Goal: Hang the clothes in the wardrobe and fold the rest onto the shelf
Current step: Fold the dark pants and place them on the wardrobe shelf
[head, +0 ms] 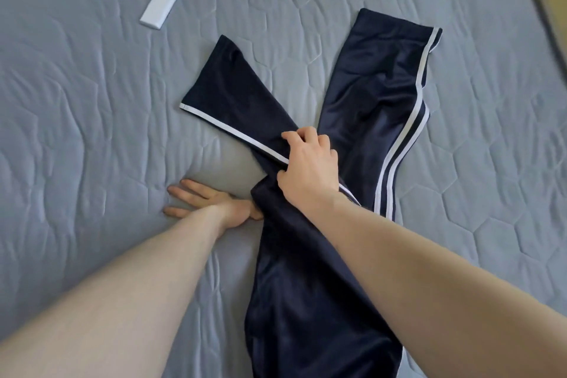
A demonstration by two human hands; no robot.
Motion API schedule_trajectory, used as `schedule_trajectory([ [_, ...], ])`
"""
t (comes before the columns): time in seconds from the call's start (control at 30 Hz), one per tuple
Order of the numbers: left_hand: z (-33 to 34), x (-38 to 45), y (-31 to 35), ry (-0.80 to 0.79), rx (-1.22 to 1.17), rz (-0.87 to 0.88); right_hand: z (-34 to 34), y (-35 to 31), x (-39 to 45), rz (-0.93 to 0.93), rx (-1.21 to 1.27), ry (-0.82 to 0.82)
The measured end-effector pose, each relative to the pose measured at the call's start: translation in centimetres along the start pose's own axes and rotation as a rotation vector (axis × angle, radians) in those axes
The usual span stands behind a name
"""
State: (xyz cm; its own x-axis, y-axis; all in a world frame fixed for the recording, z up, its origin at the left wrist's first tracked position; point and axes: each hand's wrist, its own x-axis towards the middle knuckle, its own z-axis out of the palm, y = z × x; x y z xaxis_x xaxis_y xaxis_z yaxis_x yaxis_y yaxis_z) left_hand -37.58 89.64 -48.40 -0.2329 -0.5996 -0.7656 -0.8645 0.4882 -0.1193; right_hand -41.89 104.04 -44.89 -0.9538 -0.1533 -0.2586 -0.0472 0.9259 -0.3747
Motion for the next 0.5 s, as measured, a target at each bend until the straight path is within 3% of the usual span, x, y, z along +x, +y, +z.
schedule_trajectory([
  [0.1, 0.2, 0.8, 0.3, -0.003, -0.035, -0.030, -1.0, 0.9, 1.5, 0.054, 0.165, 0.092],
  [0.23, 0.4, 1.6, 0.3, -0.014, -0.095, -0.011, -4.4, 3.5, 2.8, 0.393, 0.767, 0.380],
  [0.33, 0.4, 2.0, 0.0, -0.051, -0.124, 0.017, -6.6, 7.4, 3.4, 0.738, 0.922, 0.496],
  [0.4, 0.2, 2.2, -0.3, -0.077, -0.124, 0.017, -7.4, 9.8, 3.3, 0.914, 0.932, 0.427],
  [0.5, -0.1, 2.1, 0.0, -0.125, -0.122, -0.007, -7.2, 11.6, 2.6, 0.907, 0.706, 0.221],
])
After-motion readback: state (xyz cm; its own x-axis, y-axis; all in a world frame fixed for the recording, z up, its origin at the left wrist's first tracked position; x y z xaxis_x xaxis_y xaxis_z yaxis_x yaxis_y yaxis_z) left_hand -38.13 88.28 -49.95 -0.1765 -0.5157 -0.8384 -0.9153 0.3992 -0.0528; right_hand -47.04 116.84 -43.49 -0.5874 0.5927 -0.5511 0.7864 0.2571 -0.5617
